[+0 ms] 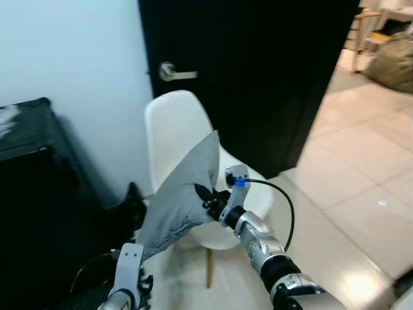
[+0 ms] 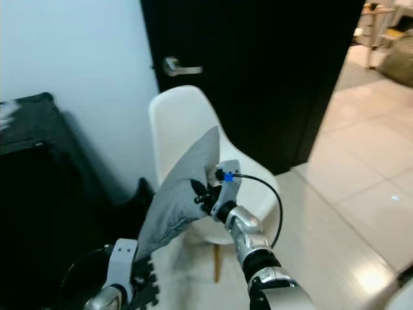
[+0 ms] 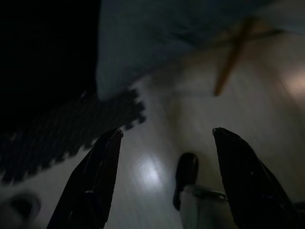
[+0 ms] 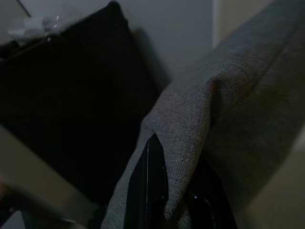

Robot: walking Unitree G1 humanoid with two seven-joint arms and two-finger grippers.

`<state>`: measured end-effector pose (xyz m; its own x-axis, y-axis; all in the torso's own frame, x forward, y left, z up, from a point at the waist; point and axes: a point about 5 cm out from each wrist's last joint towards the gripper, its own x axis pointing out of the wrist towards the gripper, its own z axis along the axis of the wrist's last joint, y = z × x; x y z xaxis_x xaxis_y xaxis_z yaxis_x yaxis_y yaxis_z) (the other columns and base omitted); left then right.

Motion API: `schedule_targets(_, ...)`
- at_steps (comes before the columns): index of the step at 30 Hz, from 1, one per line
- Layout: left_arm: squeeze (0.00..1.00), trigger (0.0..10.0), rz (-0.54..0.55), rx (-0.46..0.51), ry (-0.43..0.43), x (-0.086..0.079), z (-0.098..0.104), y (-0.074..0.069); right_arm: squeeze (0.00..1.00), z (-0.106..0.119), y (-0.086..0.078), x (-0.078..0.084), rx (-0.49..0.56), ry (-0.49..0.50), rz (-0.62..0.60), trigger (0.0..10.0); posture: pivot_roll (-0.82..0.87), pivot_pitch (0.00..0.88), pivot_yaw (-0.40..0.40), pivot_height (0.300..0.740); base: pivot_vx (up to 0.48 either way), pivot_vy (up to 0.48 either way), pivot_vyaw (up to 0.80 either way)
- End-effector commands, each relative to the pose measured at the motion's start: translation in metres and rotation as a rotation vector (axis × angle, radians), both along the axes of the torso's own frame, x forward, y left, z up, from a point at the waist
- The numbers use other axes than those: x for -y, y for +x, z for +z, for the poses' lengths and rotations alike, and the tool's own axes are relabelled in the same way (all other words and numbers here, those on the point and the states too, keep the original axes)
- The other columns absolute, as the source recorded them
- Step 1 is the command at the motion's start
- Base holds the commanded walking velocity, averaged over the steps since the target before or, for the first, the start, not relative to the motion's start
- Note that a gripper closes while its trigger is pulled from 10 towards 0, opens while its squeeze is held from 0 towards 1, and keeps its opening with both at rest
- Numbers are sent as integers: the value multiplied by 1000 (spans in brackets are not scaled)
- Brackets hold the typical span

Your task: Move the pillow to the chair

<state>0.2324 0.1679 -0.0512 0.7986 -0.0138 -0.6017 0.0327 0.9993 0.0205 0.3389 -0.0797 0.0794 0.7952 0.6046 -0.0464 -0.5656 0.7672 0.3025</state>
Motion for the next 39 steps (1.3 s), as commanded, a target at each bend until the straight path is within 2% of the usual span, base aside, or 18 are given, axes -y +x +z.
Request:
schedule_targets(1, 0, 10000, -3, 26, -14, 1, 3, 4, 0, 5, 6, 10, 10, -23, -65, 10000, 60, 0, -10, 740, 0, 0, 0)
schedule_targets(5, 0, 10000, -20, 42, -3, 2, 6, 7, 0, 2, 6, 12, -7, -23, -82, 10000, 61, 0, -11, 740, 0, 0, 0)
schedule_targets(16, 0, 10000, -42, 91, -20, 9, 14, 17, 0, 3, 7, 14, -17, -10, -113, 10000, 55, 0, 1, 740, 312, 0, 0)
schedule_targets(39, 0, 10000, -71, 115, -27, 16, 18, 22, 0, 4, 8, 14, -13, -13, -123, 10000, 54, 0, 4, 740, 365, 0, 0)
